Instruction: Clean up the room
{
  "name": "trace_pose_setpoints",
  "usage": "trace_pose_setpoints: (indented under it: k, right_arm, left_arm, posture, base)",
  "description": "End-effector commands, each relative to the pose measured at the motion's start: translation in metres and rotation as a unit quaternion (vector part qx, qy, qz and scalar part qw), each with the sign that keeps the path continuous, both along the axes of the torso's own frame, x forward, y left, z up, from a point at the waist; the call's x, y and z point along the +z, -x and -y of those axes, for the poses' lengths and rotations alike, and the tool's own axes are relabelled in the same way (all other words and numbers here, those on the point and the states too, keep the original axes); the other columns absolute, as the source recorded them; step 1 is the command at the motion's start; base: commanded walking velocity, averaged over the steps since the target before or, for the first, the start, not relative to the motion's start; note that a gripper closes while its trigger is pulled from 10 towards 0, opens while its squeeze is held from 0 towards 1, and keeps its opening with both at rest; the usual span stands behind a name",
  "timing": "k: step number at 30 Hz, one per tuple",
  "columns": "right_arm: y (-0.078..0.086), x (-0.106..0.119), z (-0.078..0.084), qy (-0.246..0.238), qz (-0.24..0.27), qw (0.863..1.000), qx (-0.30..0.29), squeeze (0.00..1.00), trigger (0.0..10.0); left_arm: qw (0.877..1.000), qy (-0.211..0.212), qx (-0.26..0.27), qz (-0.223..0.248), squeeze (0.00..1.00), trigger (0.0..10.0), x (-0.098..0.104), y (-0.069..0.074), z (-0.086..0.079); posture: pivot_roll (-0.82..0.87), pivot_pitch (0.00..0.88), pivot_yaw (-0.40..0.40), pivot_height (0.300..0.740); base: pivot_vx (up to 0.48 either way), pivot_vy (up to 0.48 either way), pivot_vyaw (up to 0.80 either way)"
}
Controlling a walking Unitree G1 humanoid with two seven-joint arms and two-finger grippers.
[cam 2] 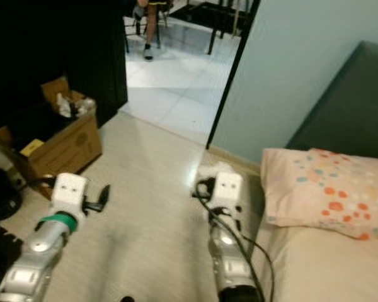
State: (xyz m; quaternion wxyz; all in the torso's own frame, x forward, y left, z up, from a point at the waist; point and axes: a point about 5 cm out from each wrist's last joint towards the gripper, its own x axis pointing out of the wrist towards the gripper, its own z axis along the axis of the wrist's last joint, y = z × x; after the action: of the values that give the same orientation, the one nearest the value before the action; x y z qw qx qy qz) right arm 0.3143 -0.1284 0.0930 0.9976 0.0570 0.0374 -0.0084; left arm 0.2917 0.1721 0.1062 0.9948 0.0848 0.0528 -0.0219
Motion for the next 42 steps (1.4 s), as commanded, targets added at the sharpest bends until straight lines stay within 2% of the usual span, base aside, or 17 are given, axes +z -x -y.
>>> trace_pose_setpoints:
  k: [1,8,14,24,33,37,38,41,42]
  right_arm:
    - [0.002,-0.006,0.004,0.002,-0.013,1.000,-0.005,0.00,10.0]
    - [-0.001,-0.003,0.003,0.002,-0.010,1.000,-0.003,0.00,10.0]
    - [0.000,-0.001,0.005,-0.021,-0.008,1.000,-0.008,0.00,10.0]
    - [0.000,-0.002,0.010,-0.013,-0.012,1.000,-0.001,0.00,10.0]
    - [0.000,-0.002,0.008,-0.011,-0.016,1.000,0.009,0.00,10.0]
    - [0.000,-0.004,0.006,-0.013,-0.018,1.000,0.012,0.00,10.0]
    - [0.000,-0.004,0.005,-0.015,-0.016,1.000,0.009,0.00,10.0]
    - [0.001,-0.004,0.006,-0.018,-0.013,1.000,0.001,0.00,10.0]
    - [0.002,-0.004,0.011,-0.021,-0.010,1.000,-0.013,0.00,10.0]
  left_arm:
    - [1.000,0.017,-0.002,-0.003,0.00,10.0,-0.003,0.001,0.004]
    - [1.000,0.020,0.008,0.000,0.00,10.0,-0.002,0.002,0.000]
    - [1.000,0.019,0.014,0.003,0.00,10.0,-0.001,0.003,-0.001]
    - [0.999,0.026,0.017,0.007,0.00,10.0,-0.001,0.003,0.001]
    - [1.000,0.024,0.016,0.009,0.00,10.0,-0.001,0.005,0.004]
    - [1.000,0.013,0.009,0.007,0.00,10.0,0.000,0.005,0.004]
    - [1.000,0.009,0.002,0.005,0.00,10.0,0.000,0.005,0.005]
    - [1.000,0.007,-0.005,0.003,0.00,10.0,0.000,0.003,0.006]
    - [1.000,0.006,-0.015,0.003,0.00,10.0,0.001,0.000,0.009]
  posture:
    - [0.11,0.000,-0.035,0.740]
    - [0.11,0.000,-0.042,0.740]
    - [0.11,0.000,-0.067,0.740]
    - [0.10,0.000,-0.098,0.740]
    - [0.11,0.001,-0.122,0.740]
    - [0.13,0.006,-0.104,0.740]
    - [0.13,0.000,-0.071,0.740]
    - [0.13,0.000,-0.071,0.740]
    - [0.12,0.000,-0.032,0.740]
  base:
    - [0.000,0.000,0.80]
    - [0.000,0.000,0.80]
    - [0.000,0.000,0.00]
    - [0.000,0.000,0.00]
    - [0.000,0.000,0.00]
    - [0.000,0.000,0.00]
    - [0.000,0.000,0.00]
    - [0.000,0.000,0.00]
    - [0.000,0.000,0.00]
